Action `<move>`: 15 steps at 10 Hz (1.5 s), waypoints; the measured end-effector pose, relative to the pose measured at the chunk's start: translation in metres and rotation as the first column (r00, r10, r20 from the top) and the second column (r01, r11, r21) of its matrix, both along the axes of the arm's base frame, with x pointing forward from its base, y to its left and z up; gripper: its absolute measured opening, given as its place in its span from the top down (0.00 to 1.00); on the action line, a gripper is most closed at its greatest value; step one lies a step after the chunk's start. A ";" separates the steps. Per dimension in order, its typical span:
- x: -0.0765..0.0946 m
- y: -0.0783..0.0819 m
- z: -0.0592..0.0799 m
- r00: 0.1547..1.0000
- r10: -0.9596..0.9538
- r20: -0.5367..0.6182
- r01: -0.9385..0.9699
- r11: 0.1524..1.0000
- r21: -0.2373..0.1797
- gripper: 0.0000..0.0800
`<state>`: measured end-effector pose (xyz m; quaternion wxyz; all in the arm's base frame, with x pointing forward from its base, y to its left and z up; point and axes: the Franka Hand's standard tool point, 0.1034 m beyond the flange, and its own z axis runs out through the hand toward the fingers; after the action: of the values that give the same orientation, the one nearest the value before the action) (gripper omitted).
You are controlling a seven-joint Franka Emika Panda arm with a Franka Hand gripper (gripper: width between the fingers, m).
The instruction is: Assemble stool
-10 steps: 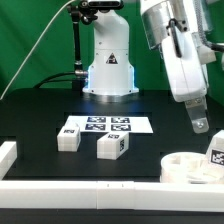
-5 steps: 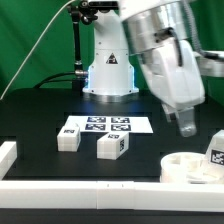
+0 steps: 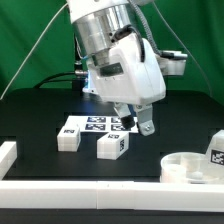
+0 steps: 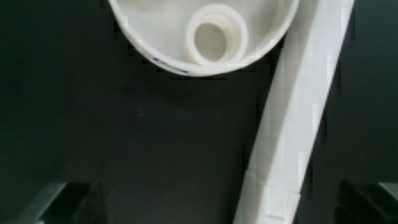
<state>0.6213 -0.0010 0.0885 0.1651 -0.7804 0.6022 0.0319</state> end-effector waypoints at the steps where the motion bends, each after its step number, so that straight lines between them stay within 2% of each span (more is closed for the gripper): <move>1: 0.000 -0.001 0.000 1.000 -0.001 0.000 0.001 1.000 0.000 0.19; 2: 0.000 -0.001 0.000 1.000 0.009 0.000 -0.009 1.000 -0.004 0.19; 3: -0.002 0.000 -0.003 0.987 0.158 -0.016 -0.159 0.985 -0.064 0.19; 5: -0.005 0.002 -0.011 0.882 0.467 -0.062 -0.471 0.875 -0.116 0.19; 8: -0.005 0.000 -0.013 0.751 0.660 -0.032 -0.657 0.740 -0.145 0.19; 9: -0.005 0.000 -0.013 0.734 0.679 -0.028 -0.675 0.723 -0.148 0.19; 10: -0.005 -0.002 -0.014 0.667 0.745 -0.020 -0.737 0.655 -0.163 0.19; 11: -0.008 -0.007 -0.019 0.606 0.795 -0.025 -0.784 0.592 -0.187 0.19; 12: -0.021 -0.022 -0.029 0.612 0.790 -0.036 -0.779 0.594 -0.201 0.19; 14: -0.044 -0.053 -0.043 0.610 0.791 -0.041 -0.782 0.593 -0.190 0.19; 15: -0.055 -0.061 -0.050 0.626 0.778 -0.046 -0.772 0.610 -0.180 0.19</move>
Offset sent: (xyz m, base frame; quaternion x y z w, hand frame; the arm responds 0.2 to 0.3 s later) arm 0.0016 -0.0065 -0.0074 -0.1430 0.0208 -0.2995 0.9431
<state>0.5668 -0.0615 0.0381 0.0740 -0.9759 0.2029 0.0303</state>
